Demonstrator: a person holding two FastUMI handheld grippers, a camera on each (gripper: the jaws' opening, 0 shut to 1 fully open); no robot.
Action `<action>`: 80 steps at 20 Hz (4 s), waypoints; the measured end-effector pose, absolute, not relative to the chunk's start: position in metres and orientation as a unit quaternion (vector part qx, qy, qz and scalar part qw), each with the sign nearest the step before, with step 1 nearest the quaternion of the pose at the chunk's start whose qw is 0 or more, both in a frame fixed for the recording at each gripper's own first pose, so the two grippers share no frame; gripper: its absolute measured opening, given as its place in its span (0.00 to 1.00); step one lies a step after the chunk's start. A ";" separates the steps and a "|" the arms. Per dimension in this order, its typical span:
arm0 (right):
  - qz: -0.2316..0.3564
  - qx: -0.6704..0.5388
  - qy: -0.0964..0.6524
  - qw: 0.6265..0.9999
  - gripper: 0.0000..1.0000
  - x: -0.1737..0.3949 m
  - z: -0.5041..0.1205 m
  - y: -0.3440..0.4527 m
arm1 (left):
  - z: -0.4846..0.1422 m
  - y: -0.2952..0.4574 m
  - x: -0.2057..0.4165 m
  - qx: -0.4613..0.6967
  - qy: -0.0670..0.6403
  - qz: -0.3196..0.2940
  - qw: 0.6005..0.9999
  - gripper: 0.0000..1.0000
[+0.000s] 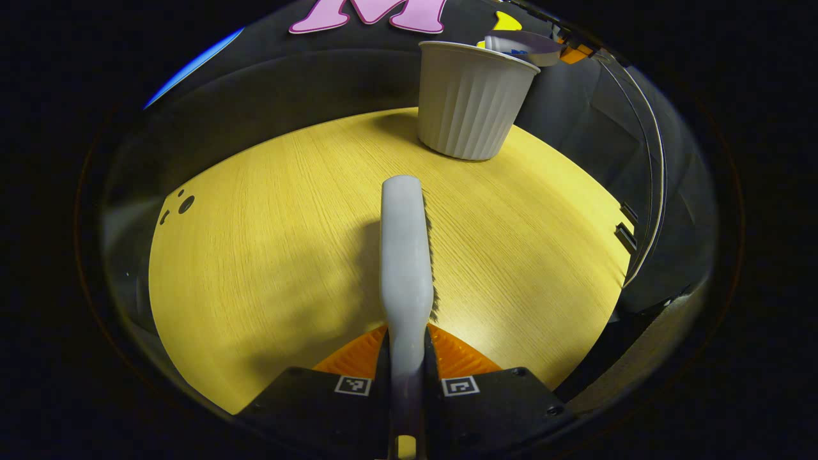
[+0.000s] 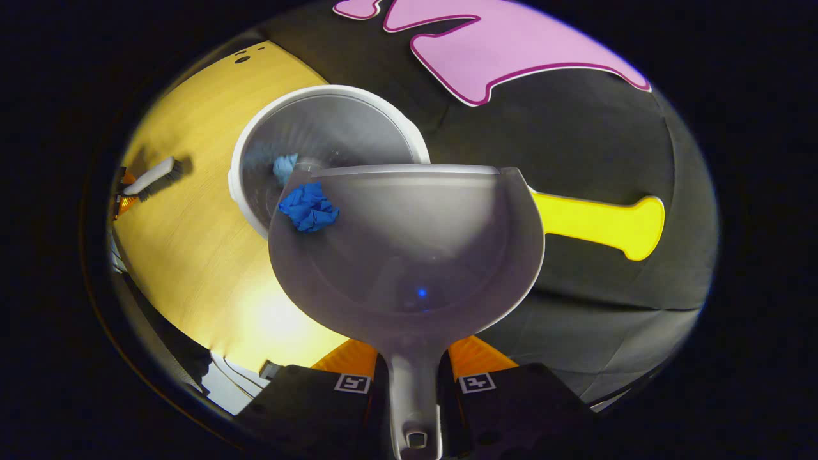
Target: Pick up the small broom and dustpan from the desktop, sweep the trash into the dustpan with the broom, and then empty the trash into the garbage bin.
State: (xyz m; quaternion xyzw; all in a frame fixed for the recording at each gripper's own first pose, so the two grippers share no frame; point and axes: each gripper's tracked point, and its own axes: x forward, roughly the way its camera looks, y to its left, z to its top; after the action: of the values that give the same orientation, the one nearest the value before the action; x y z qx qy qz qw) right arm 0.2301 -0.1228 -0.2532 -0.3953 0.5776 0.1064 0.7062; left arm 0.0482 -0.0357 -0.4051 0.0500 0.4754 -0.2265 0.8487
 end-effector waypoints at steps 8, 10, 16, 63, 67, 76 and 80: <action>0.140 -0.470 0.580 0.650 0.35 0.248 -0.250 -0.115 | -0.406 -0.033 0.047 0.044 0.475 -0.219 0.851 0.25; 0.144 -0.474 0.580 0.647 0.35 0.248 -0.251 -0.110 | -0.406 -0.032 0.048 0.041 0.475 -0.217 0.852 0.26; 0.142 -0.472 0.579 0.650 0.35 0.250 -0.249 -0.105 | -0.405 -0.031 0.046 0.040 0.475 -0.213 0.853 0.26; 0.205 -0.023 0.618 0.759 0.35 -0.034 -0.465 0.107 | -0.408 0.007 0.049 0.053 0.521 -0.092 0.847 0.26; 0.203 -0.030 0.625 0.753 0.35 -0.032 -0.477 0.114 | -0.412 0.007 0.052 0.062 0.528 -0.079 0.843 0.26; 0.214 0.036 0.629 0.746 0.44 -0.032 -0.468 0.126 | -0.404 0.002 0.058 0.101 0.520 -0.072 0.845 0.53; 0.214 0.059 0.627 0.747 0.49 -0.031 -0.460 0.128 | -0.402 0.001 0.053 0.102 0.522 -0.074 0.844 0.78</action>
State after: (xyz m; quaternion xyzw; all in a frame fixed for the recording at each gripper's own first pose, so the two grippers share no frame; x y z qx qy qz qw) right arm -0.0312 0.1284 -0.4598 0.0585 0.6268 0.2141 0.7469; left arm 0.0533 0.0012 -0.4023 0.1020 0.5217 -0.0742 0.8438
